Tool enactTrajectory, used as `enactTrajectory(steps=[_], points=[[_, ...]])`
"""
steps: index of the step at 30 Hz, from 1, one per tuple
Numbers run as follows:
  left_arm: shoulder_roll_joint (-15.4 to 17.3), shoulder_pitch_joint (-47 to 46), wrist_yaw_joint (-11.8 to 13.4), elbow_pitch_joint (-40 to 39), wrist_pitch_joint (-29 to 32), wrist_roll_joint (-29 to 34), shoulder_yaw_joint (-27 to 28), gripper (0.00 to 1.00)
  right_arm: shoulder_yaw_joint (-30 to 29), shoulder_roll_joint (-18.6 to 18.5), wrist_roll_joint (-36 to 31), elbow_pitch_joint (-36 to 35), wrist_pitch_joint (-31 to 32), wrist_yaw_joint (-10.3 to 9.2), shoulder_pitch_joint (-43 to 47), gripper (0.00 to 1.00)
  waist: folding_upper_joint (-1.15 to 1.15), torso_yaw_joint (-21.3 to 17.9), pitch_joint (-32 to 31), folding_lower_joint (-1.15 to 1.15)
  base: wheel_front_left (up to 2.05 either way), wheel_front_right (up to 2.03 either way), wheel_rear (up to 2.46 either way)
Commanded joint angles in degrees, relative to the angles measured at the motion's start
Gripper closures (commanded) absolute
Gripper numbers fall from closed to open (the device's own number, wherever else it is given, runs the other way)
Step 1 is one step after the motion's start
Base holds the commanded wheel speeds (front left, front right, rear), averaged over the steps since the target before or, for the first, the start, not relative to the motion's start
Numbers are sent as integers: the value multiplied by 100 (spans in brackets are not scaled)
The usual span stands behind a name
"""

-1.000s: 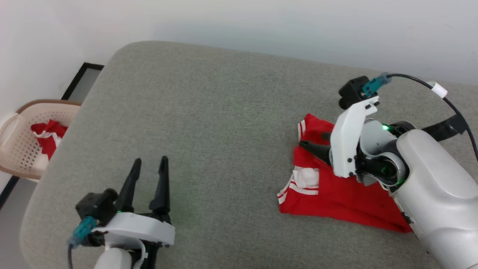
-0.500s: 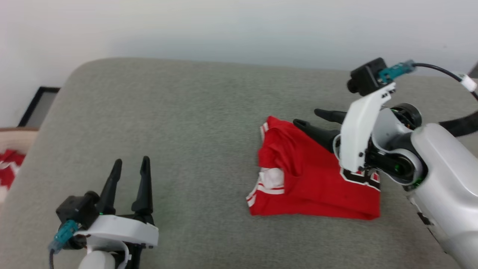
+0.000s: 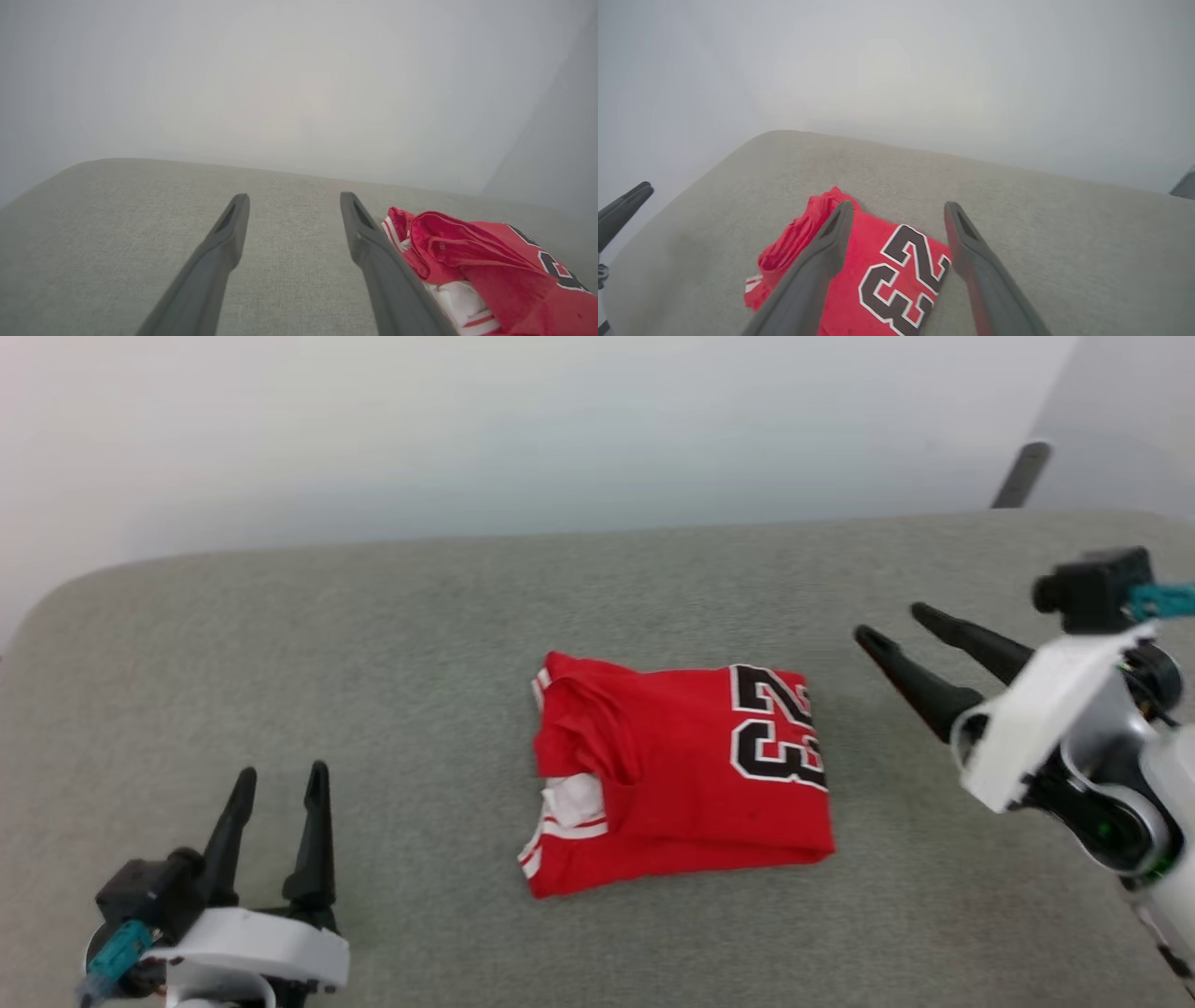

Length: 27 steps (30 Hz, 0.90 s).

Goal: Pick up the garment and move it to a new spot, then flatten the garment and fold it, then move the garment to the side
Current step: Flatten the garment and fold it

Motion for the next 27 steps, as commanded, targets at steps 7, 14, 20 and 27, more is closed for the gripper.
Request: enactTrajectory(steps=[7,14,20,27], points=[[122,285,-10,-66,1,82,121,0,-197,-373,-259,-7,-1110,-5,678,0,0,-520,-286,0,0,0,0],[146,477,-10,-103,1,80,244,0,-330,-572,-535,191,-1997,-5,1219,0,0,-620,-421,0,0,0,0],[203,606,-6,-137,1,103,414,0,-570,-661,-608,317,-2499,-5,1685,0,0,-547,-514,0,0,0,0],[244,720,-6,-164,1,132,562,0,-902,-666,-756,313,-2757,-5,2076,0,0,-483,-583,0,0,0,0]])
